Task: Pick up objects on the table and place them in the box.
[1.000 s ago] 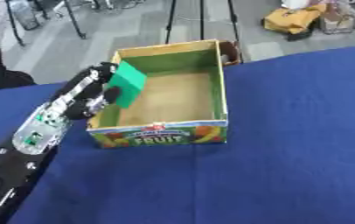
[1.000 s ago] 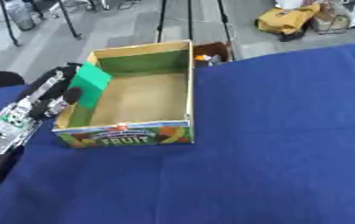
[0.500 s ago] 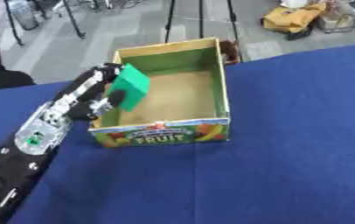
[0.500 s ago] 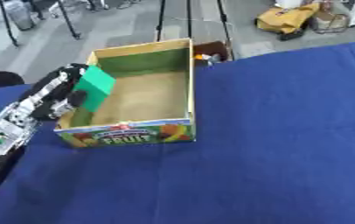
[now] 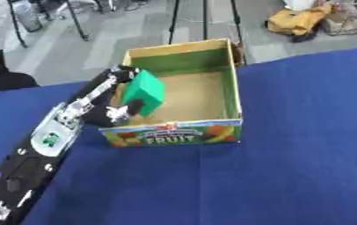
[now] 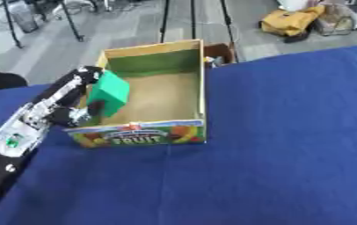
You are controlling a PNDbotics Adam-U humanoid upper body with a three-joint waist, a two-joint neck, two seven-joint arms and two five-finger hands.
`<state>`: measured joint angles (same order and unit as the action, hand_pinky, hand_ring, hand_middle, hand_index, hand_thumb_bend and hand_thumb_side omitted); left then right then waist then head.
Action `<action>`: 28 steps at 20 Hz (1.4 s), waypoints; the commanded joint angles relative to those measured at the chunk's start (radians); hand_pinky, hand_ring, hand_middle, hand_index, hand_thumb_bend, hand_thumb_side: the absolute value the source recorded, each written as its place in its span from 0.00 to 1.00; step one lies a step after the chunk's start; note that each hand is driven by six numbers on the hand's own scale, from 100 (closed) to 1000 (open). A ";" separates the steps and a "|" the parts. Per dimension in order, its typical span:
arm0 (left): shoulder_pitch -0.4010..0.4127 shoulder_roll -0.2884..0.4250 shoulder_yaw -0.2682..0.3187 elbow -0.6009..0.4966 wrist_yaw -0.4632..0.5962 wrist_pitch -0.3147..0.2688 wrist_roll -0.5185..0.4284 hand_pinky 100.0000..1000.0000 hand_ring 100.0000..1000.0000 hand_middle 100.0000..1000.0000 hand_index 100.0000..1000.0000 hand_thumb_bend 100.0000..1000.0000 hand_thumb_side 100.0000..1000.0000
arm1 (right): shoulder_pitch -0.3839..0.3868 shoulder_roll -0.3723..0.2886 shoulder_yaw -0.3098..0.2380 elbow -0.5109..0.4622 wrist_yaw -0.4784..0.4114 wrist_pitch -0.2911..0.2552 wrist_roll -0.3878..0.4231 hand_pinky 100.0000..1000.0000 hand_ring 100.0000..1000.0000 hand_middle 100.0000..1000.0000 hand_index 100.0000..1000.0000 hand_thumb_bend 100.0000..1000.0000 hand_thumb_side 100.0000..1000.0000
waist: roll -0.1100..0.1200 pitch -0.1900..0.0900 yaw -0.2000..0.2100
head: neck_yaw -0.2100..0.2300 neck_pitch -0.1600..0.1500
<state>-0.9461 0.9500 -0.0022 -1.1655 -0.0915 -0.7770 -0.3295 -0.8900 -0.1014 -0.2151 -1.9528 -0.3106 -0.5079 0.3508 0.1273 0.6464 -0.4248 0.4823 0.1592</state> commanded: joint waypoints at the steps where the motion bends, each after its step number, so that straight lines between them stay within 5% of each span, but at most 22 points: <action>1: -0.004 0.000 -0.013 0.010 -0.071 -0.130 -0.081 0.66 0.73 0.57 0.68 0.00 0.72 | -0.018 -0.013 -0.005 -0.005 -0.012 -0.005 0.002 0.76 0.86 0.41 0.83 0.00 0.76 | -0.010 -0.020 -0.003 | -0.001 -0.023; 6: 0.001 -0.003 -0.027 -0.011 -0.117 -0.130 -0.030 0.66 0.74 0.61 0.86 0.00 0.74 | -0.018 -0.012 -0.006 -0.003 -0.013 -0.006 0.003 0.76 0.87 0.41 0.83 0.00 0.75 | -0.012 -0.018 -0.003 | -0.007 -0.029; 17: 0.009 0.001 -0.033 -0.025 -0.185 -0.130 0.044 0.68 0.76 0.66 0.99 0.00 0.76 | -0.012 -0.010 -0.010 -0.004 -0.014 -0.001 0.003 0.76 0.87 0.41 0.83 0.00 0.75 | -0.017 -0.021 0.007 | -0.012 -0.035; 28: 0.021 0.005 -0.035 -0.015 -0.209 -0.130 0.093 0.68 0.76 0.64 0.95 0.00 0.72 | -0.005 -0.004 -0.009 -0.010 -0.013 0.005 -0.010 0.76 0.87 0.42 0.83 0.00 0.74 | -0.021 -0.032 0.012 | -0.009 -0.042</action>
<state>-0.9326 0.9428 -0.0246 -1.1909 -0.2829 -0.8866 -0.2199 -0.8877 -0.0998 -0.2211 -1.9478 -0.3154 -0.5039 0.3450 0.1158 0.6399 -0.4113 0.4732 0.1334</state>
